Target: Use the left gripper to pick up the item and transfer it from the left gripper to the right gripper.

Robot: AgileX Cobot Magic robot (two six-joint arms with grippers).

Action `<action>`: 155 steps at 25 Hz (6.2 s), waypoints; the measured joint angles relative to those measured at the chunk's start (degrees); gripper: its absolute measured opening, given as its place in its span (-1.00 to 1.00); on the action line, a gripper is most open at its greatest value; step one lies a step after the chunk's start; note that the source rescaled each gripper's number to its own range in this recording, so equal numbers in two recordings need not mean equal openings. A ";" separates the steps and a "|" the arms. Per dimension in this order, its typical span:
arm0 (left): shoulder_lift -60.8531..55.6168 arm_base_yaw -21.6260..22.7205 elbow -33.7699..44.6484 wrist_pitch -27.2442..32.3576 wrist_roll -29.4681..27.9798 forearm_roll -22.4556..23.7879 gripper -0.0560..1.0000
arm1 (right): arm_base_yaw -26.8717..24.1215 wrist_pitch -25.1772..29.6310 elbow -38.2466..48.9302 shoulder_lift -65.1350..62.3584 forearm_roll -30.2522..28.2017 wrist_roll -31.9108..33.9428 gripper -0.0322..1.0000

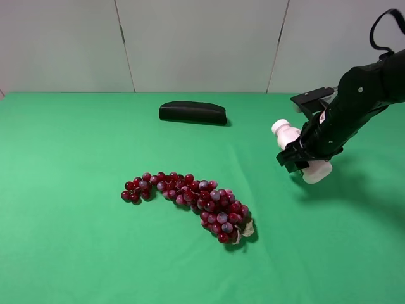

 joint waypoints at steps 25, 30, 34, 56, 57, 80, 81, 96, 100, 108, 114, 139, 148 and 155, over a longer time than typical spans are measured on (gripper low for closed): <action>0.00 0.00 0.00 0.00 0.00 0.00 0.78 | 0.00 -1.46 -0.10 1.57 0.39 1.73 0.85; 0.00 0.00 0.00 0.00 0.00 0.00 0.78 | 0.00 -1.46 -0.10 1.57 0.39 1.78 0.99; 0.00 0.00 0.00 0.00 0.00 0.00 0.78 | 0.00 -1.46 -0.10 1.57 0.39 1.78 0.99; 0.00 0.00 0.00 -0.05 -0.05 0.00 0.78 | 0.00 9.02 -0.16 -11.69 0.45 2.08 0.99; 0.00 0.00 0.00 -0.05 -0.05 0.00 0.78 | 0.00 10.03 -0.16 -12.84 0.45 2.26 0.99; 0.00 0.00 0.00 -0.05 -0.05 0.00 0.78 | 0.00 32.36 3.00 -48.89 5.92 4.30 0.99; 0.00 0.00 0.00 -0.05 -0.05 0.00 0.78 | 0.00 32.48 3.85 -50.75 5.94 4.30 0.99; 0.00 0.00 0.00 -0.05 -0.05 0.00 0.78 | 0.00 34.12 16.49 -78.92 6.06 4.30 0.99; 0.00 0.00 0.00 -0.05 -0.05 0.00 0.78 | 0.00 34.46 19.15 -85.99 6.19 4.30 0.99; 0.00 0.00 0.00 -0.05 -0.05 0.00 0.78 | 0.00 34.57 20.36 -97.45 4.64 4.30 0.99; 0.00 0.00 0.00 -0.05 -0.05 0.00 0.78 | 0.00 32.43 22.15 -99.89 2.34 4.43 1.00; 0.00 0.00 0.00 -0.05 -0.05 0.00 0.78 | -13.73 31.62 22.69 -101.46 2.27 4.54 1.00; 0.00 0.00 0.00 -0.05 -0.05 0.00 0.78 | -18.50 31.50 22.76 -101.53 2.27 4.54 1.00; 0.00 0.00 0.00 -0.05 -0.05 0.00 0.78 | -18.50 31.50 22.76 -101.53 2.27 4.54 1.00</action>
